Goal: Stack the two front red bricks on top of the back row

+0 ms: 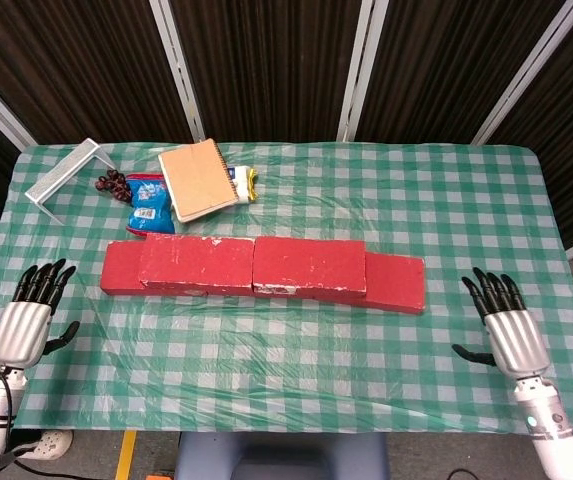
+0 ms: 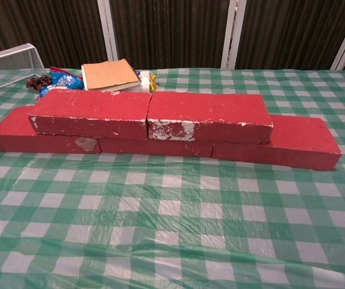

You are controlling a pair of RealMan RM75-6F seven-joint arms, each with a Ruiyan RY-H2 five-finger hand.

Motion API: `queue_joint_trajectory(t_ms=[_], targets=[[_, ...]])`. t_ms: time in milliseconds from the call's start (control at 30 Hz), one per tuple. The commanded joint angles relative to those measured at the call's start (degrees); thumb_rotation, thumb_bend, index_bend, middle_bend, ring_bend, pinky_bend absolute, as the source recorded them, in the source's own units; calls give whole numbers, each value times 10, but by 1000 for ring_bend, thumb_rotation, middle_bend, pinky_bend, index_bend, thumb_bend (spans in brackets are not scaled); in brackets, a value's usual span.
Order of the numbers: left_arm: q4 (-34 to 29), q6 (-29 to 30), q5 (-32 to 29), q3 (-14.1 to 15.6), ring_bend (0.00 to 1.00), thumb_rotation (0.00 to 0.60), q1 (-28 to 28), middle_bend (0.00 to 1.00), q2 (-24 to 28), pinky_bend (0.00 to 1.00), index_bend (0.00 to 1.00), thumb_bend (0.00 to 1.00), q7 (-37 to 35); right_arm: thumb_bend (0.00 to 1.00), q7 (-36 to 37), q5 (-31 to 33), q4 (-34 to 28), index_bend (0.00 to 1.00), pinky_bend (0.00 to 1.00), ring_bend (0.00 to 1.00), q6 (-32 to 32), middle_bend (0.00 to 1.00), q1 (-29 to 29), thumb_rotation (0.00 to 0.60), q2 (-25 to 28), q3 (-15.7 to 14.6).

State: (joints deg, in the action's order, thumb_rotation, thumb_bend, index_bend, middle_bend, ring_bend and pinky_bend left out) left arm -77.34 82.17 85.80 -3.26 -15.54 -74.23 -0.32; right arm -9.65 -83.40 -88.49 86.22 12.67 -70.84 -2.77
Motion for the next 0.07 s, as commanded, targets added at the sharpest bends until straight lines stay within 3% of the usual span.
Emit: queue_joint_trajectory(t_ms=[33, 67], targets=[[-9, -7, -3, 2, 0, 600, 2, 0, 5, 21, 0, 308, 12, 71, -5, 4, -16, 0, 0, 0, 5, 0, -16, 554, 14, 3], [-12, -11, -5, 2, 0, 600, 1, 0, 6, 21, 0, 308, 17, 71, -5, 3, -16, 0, 0, 0, 2, 0, -16, 553, 15, 4]])
